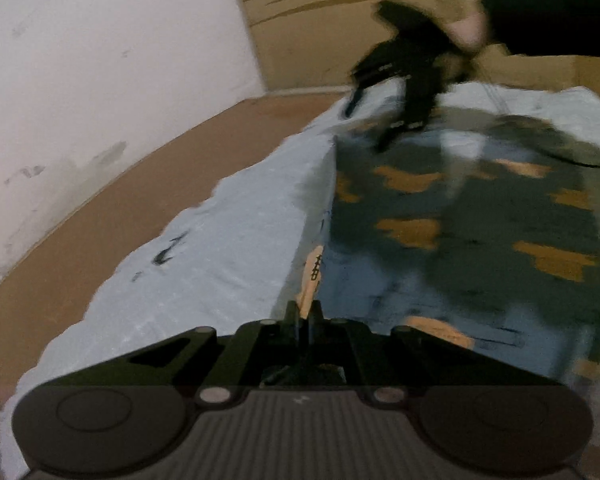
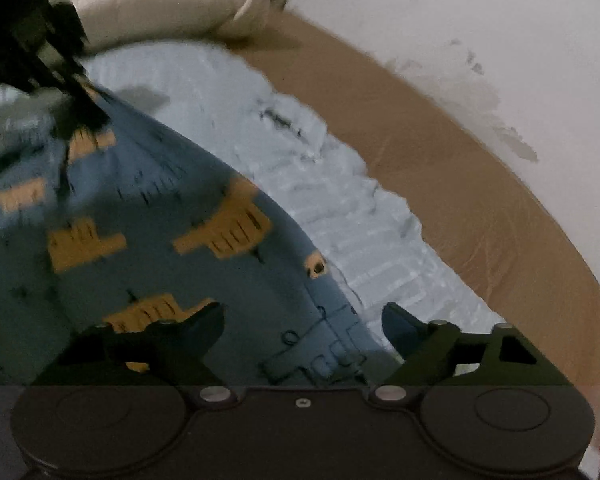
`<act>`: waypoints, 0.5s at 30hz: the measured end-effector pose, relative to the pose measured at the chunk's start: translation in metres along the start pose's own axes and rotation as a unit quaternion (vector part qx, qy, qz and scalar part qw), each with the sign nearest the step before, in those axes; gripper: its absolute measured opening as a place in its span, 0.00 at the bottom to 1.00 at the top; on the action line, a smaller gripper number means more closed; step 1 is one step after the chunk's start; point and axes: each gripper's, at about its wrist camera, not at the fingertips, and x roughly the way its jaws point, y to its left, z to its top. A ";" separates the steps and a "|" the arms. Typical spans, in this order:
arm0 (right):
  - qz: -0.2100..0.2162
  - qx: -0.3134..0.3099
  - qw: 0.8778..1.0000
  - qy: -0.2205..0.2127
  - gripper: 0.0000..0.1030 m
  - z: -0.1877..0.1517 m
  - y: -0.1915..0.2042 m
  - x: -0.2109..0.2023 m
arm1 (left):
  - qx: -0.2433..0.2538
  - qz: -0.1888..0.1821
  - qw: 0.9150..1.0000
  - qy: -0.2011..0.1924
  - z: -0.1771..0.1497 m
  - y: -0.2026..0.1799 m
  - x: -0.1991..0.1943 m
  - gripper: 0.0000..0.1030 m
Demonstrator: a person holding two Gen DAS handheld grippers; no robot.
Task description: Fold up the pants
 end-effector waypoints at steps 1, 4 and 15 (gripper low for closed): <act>-0.001 -0.008 1.000 0.007 0.80 0.000 -0.001 0.005 | 0.006 -0.005 1.000 -0.001 -0.001 -0.005 -0.003 0.03; 0.002 -0.024 1.000 0.018 0.77 0.004 -0.005 0.012 | 0.012 -0.001 1.000 0.008 -0.006 -0.012 -0.004 0.03; 0.047 -0.004 0.999 0.019 0.05 -0.003 0.000 -0.023 | -0.057 0.046 0.997 0.008 -0.017 0.006 0.009 0.03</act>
